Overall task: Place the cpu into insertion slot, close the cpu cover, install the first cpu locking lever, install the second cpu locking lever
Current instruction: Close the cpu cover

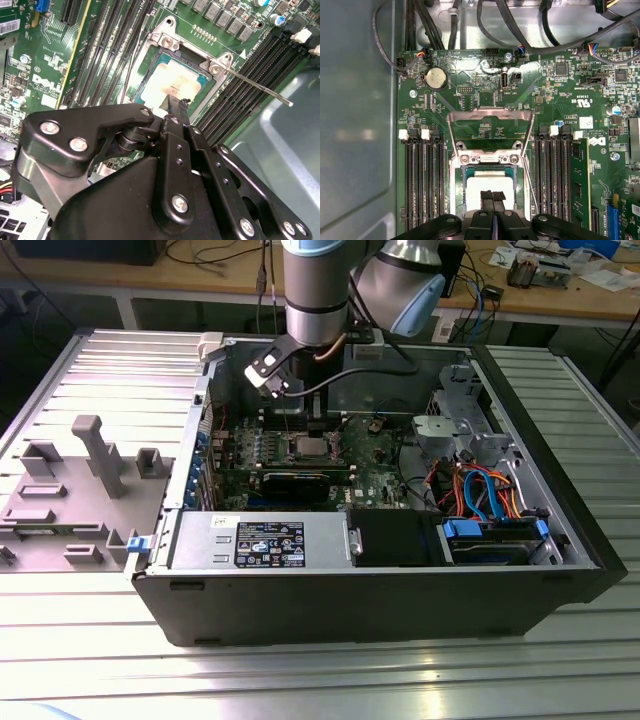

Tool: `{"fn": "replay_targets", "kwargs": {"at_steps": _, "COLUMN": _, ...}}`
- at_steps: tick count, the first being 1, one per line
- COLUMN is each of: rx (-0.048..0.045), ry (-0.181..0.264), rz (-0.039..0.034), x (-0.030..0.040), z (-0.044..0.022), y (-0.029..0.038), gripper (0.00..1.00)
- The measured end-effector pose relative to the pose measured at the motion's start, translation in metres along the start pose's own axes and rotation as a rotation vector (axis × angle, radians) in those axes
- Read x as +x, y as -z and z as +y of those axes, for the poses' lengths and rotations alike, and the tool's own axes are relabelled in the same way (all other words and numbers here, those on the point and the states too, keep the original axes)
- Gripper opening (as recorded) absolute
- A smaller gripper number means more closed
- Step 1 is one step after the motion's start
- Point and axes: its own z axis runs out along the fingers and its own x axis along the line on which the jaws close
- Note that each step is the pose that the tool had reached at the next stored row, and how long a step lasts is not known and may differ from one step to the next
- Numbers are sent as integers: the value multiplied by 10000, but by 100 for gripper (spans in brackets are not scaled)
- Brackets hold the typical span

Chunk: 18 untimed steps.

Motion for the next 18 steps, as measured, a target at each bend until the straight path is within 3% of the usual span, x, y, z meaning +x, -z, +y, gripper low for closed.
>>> {"fn": "replay_targets", "kwargs": {"at_steps": 7, "rx": 12, "ry": -1, "rz": -2, "x": 1, "z": 4, "y": 49, "gripper": 11}}
{"fn": "replay_targets", "kwargs": {"at_steps": 11, "rx": 202, "ry": -9, "rz": -9, "x": 0, "z": 30, "y": 49, "gripper": 11}}
{"fn": "replay_targets", "kwargs": {"at_steps": 18, "rx": 213, "ry": -9, "rz": -7, "x": 1, "z": 35, "y": 48, "gripper": 11}}
